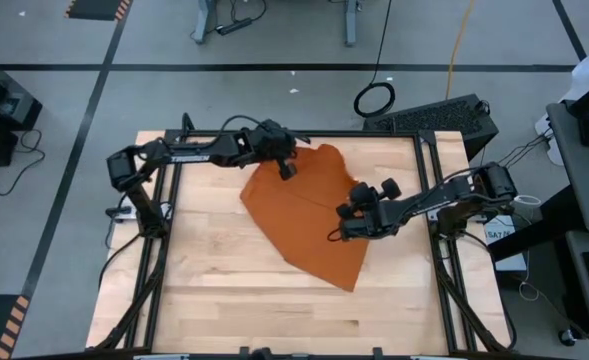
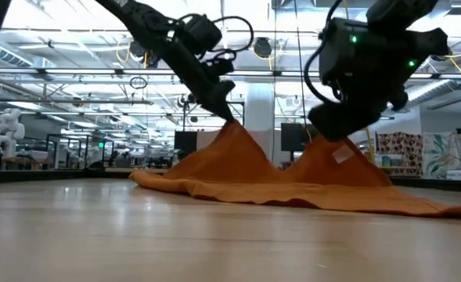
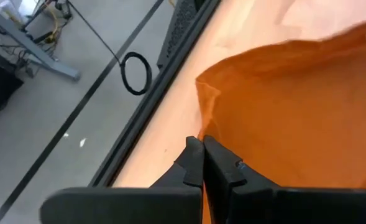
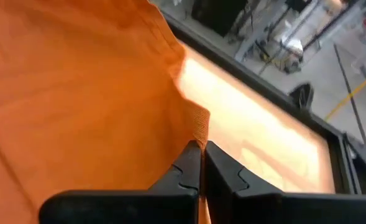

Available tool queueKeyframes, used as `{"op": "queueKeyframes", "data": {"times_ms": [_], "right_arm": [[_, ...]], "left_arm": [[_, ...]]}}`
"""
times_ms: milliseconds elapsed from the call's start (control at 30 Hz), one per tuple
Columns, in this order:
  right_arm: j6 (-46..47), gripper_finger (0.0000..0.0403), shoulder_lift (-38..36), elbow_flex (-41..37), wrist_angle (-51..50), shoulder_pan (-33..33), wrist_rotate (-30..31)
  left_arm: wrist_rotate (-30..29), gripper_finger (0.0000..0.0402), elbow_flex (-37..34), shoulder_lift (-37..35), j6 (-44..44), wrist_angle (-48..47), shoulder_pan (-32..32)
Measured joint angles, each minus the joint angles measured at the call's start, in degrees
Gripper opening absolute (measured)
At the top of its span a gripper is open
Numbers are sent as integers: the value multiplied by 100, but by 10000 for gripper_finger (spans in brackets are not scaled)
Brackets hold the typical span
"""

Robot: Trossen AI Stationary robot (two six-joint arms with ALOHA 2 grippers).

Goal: Roll towel into tight, uniform cylinder
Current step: Fold the brown towel

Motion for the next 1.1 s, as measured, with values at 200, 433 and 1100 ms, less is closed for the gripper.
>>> {"op": "queueKeyframes", "data": {"times_ms": [200, 433, 1100], "right_arm": [[15, 2, 0, -99, -82, -144, -239], [-46, 2, 0, -102, -113, -279, -232], [165, 37, 0, -100, -50, -313, -521]], "left_arm": [[440, 67, -2, -28, -132, -724, -5], [-10, 204, 0, -436, -380, -1929, -114], [-208, 237, -2166, -671, -2122, -2795, -874]]}}
